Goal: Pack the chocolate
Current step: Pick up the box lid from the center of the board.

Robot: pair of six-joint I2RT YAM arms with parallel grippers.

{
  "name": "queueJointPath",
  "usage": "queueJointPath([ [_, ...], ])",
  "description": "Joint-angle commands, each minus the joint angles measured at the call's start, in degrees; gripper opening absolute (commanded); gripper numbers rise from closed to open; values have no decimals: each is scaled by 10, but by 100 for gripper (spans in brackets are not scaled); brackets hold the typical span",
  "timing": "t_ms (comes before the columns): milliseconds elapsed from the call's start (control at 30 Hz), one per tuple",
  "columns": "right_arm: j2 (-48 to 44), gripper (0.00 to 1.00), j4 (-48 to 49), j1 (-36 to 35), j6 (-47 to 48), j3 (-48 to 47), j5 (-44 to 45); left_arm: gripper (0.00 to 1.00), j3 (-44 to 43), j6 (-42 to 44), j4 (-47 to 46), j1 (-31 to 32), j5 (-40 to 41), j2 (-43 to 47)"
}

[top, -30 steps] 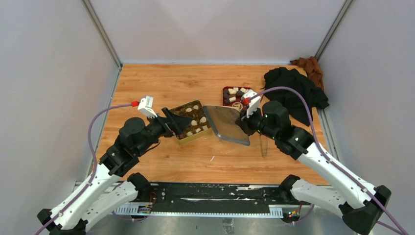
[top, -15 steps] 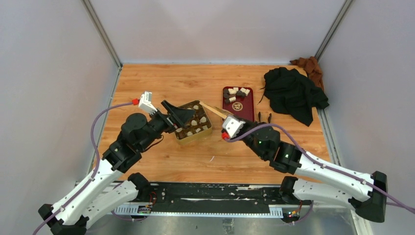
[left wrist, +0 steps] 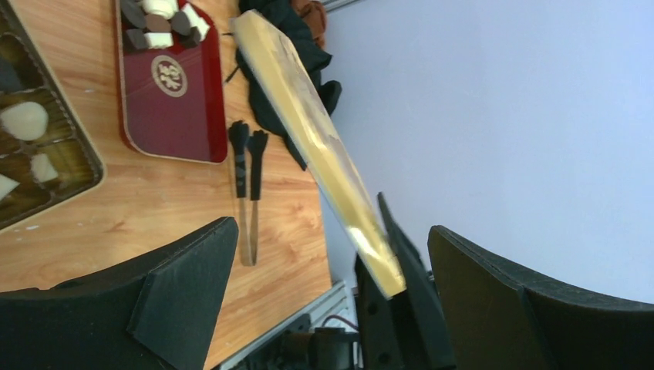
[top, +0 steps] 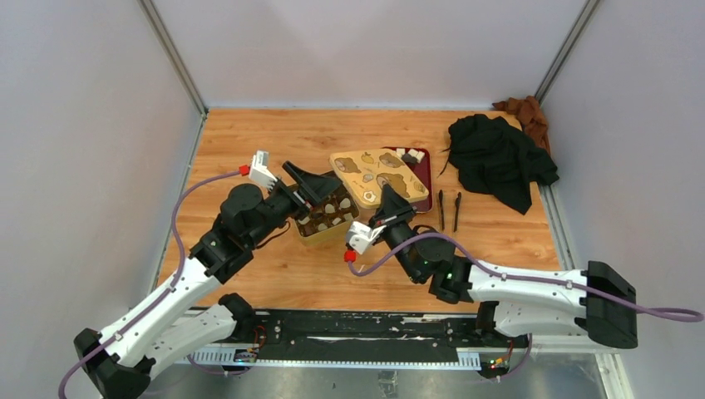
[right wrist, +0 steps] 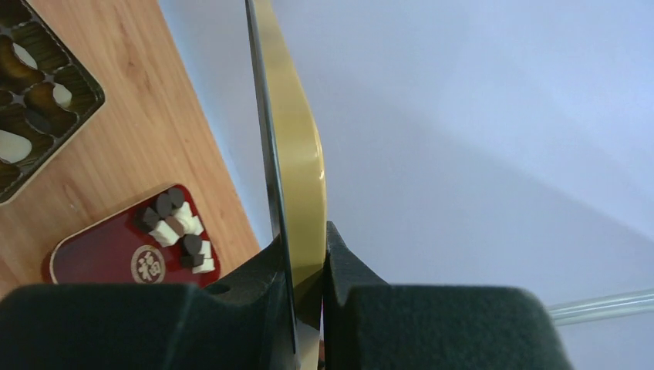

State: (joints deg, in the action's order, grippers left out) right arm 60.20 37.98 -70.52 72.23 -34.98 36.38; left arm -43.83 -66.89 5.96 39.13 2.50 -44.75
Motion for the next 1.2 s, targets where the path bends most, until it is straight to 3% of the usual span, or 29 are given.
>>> queueJointPath([
  [0, 36, 0, 183, -20, 138, 25, 22, 99, 13, -43, -56, -14, -19, -10],
  [167, 100, 0, 336, -27, 226, 45, 14, 94, 17, -98, -104, -35, -75, -59],
  [367, 165, 0, 410, -31, 274, 36, 10, 85, 34, -143, -165, -42, -128, -110],
  [533, 225, 0, 494, -32, 328, 33, 4, 76, 42, -147, -179, -48, -126, -111],
  [967, 257, 0, 507, -39, 328, 12, 11, 44, 62, -155, -212, -66, -126, -118],
  [1167, 271, 6, 507, -39, 317, 6, 22, 20, 79, -155, -242, -74, -119, -115],
])
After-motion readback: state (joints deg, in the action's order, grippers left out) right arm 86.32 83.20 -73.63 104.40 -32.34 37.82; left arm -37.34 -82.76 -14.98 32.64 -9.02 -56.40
